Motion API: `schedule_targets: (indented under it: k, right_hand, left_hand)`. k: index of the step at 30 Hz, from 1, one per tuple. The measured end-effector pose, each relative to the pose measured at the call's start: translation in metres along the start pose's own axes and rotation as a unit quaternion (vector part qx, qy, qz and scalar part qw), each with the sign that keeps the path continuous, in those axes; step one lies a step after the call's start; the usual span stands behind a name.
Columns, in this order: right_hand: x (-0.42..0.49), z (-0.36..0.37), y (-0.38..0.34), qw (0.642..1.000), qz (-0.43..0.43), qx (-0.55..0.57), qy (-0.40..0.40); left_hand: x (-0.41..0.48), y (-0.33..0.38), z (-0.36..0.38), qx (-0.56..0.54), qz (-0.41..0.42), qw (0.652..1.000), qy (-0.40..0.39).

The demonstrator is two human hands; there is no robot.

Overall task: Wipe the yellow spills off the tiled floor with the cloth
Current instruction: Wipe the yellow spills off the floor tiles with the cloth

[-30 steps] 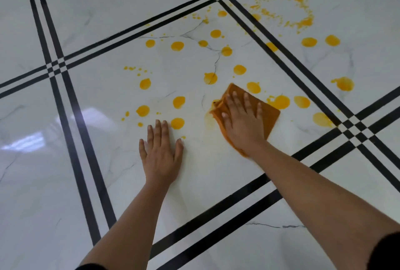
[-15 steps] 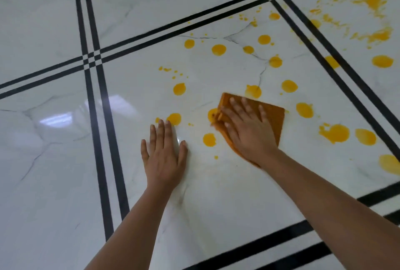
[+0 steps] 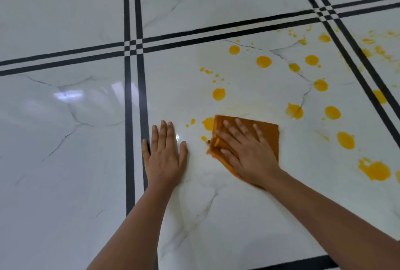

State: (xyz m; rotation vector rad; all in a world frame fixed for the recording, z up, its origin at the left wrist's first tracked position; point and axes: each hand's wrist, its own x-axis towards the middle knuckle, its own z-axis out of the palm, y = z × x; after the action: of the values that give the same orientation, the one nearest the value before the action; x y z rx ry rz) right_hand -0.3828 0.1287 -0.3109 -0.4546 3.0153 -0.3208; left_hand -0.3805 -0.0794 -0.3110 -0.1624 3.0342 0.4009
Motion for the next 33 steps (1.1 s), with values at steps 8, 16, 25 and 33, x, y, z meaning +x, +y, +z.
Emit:
schedule_targets:
  k: [8,16,25,33]
  right_hand:
    - [0.058,-0.004,-0.017,0.995,-0.092,-0.005,-0.044]
    - [0.097,-0.002,-0.042,0.999,-0.014,-0.011,-0.030]
    - [0.112,-0.006,-0.044,0.995,0.052,-0.030,-0.075]
    - [0.087,-0.008,-0.017,0.996,0.031,-0.051,-0.063]
  left_hand:
    - [0.001,-0.004,0.004,-0.009,0.008,1.000,0.005]
    - [0.001,-0.006,0.004,-0.013,0.014,1.000,0.004]
    - [0.004,-0.007,0.002,-0.020,0.020,1.000,-0.008]
    - [0.002,-0.007,0.001,-0.024,0.018,0.999,-0.013]
